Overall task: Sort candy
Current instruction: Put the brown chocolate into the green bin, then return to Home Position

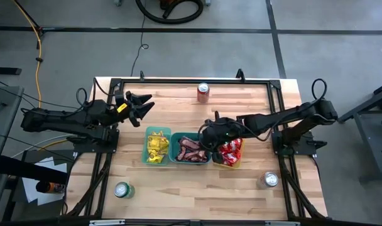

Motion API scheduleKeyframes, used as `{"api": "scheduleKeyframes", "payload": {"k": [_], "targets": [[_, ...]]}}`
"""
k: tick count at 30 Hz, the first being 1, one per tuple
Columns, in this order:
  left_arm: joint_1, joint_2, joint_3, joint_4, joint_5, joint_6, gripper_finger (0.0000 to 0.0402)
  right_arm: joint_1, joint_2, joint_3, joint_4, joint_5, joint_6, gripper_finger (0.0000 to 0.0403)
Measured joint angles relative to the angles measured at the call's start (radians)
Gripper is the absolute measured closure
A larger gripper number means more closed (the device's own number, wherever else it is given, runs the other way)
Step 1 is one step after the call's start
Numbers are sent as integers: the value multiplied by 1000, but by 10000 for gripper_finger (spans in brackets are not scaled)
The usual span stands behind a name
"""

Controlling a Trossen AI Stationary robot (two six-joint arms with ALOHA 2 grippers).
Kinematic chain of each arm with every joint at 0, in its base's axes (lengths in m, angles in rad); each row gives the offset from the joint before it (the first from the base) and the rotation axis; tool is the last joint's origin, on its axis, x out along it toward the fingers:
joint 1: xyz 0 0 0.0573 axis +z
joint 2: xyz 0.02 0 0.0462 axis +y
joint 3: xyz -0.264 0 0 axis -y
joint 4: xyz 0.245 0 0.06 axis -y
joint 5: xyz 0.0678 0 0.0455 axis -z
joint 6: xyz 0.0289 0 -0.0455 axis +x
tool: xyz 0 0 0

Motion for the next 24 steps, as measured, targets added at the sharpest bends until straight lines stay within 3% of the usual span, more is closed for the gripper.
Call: {"api": "scheduleKeyframes", "payload": {"k": [5,13,19,24], "targets": [[0,0,0,0,0,47,156,-1,0,0,-45,136,1,292],[0,0,0,0,24,65,156,0,0,55,-59,140,22,211],[0,-8,0,-2,208,32,156,-23,-1,226,-204,133,8,213],[-1,-26,0,-1,282,50,164,-41,-3,360,-395,134,-52,256]]}}
